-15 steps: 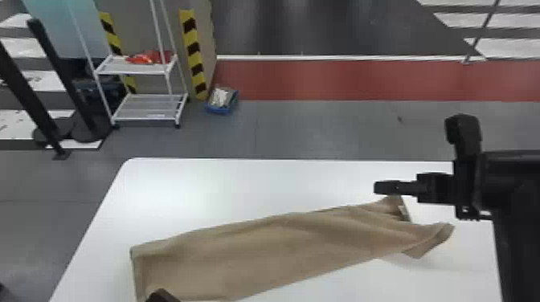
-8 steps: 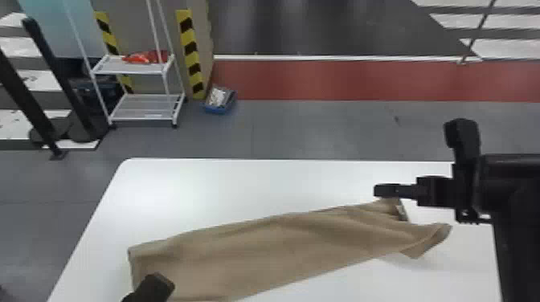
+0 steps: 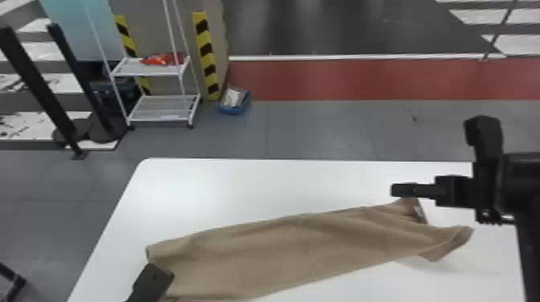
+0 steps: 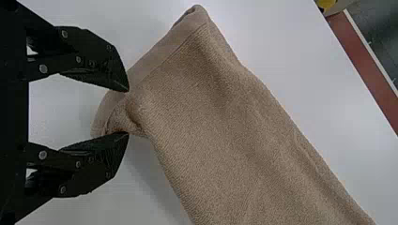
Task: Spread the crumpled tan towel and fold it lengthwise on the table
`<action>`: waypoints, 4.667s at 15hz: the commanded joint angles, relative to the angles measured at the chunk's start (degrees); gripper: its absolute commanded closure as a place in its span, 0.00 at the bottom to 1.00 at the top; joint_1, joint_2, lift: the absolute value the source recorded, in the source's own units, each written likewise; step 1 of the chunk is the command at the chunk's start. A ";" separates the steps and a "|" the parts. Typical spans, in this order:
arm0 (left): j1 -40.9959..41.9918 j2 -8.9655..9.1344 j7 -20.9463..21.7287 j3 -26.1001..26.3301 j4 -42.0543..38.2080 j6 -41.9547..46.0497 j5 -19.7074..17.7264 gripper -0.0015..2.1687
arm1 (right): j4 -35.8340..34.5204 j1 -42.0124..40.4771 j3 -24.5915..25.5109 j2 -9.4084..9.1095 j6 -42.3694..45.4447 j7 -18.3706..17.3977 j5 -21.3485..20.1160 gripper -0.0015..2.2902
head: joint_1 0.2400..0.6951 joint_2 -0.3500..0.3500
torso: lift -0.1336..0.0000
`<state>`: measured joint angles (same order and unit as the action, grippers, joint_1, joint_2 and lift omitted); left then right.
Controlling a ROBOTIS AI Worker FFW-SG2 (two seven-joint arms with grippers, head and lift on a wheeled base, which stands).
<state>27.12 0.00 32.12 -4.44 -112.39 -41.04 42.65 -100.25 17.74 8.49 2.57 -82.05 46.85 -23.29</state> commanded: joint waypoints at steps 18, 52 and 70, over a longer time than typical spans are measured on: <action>-4.62 0.15 13.15 -2.94 -9.77 -7.09 2.70 0.85 | -0.30 -14.66 2.67 10.52 32.17 21.09 -11.52 0.05 | 1.00 0.50 | 1.00; -4.18 0.15 12.27 -3.82 -7.49 -7.09 2.70 0.85 | 22.82 -6.14 -0.23 16.41 57.13 23.11 -23.64 0.58 | 1.00 0.37 | 1.00; -24.22 0.15 12.35 0.40 -14.52 -27.65 0.51 0.85 | 5.06 -0.42 15.33 14.39 47.64 21.09 -8.53 0.80 | 1.00 0.30 | 1.00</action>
<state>6.69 0.00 44.27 -4.33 -129.39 -67.03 43.23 -95.21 15.94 24.18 17.37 -32.34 68.70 -31.82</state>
